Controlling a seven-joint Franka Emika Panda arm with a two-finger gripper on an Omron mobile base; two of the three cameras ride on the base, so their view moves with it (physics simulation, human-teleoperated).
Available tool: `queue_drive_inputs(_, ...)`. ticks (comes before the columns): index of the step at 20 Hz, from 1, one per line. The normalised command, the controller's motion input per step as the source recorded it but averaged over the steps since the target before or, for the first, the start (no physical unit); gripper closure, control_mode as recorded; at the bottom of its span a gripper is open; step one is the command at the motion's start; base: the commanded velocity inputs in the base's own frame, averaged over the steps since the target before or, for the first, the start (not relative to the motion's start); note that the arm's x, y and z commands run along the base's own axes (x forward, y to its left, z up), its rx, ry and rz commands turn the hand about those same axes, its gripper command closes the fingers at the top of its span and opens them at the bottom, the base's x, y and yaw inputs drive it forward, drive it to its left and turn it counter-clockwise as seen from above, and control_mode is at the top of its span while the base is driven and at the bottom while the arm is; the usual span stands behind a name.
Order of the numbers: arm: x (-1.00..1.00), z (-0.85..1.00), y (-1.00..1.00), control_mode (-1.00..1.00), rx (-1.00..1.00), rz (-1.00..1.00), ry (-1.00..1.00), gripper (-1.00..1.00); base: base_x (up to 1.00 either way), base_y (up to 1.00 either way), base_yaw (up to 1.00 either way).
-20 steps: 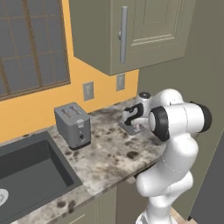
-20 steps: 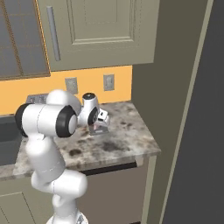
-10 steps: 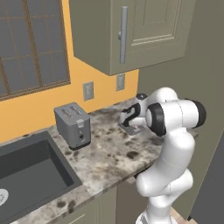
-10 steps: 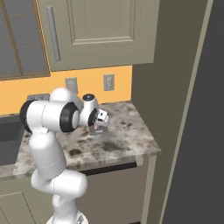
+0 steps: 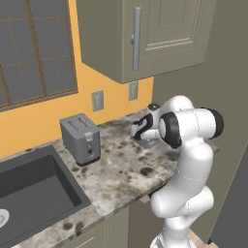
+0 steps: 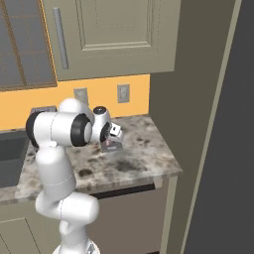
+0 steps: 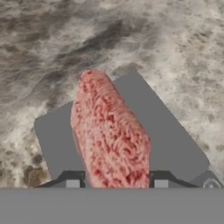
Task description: Take the steak from the fridge and place it on the digital scale on the counter by the fridge. Wait a few seconds for a reading, then move it to the plate on the dining counter.
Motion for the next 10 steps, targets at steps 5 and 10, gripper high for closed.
queue_drive_inputs(5, -0.06, -0.10, 0.00, -1.00, 0.00, 0.00, -0.03, -1.00, 0.00, 0.00, 0.00)
queue_drive_inputs(10, -0.27, 0.00, 0.00, -1.00, 0.00, 0.00, -0.08, -1.00, 0.00, 0.00, 0.00)
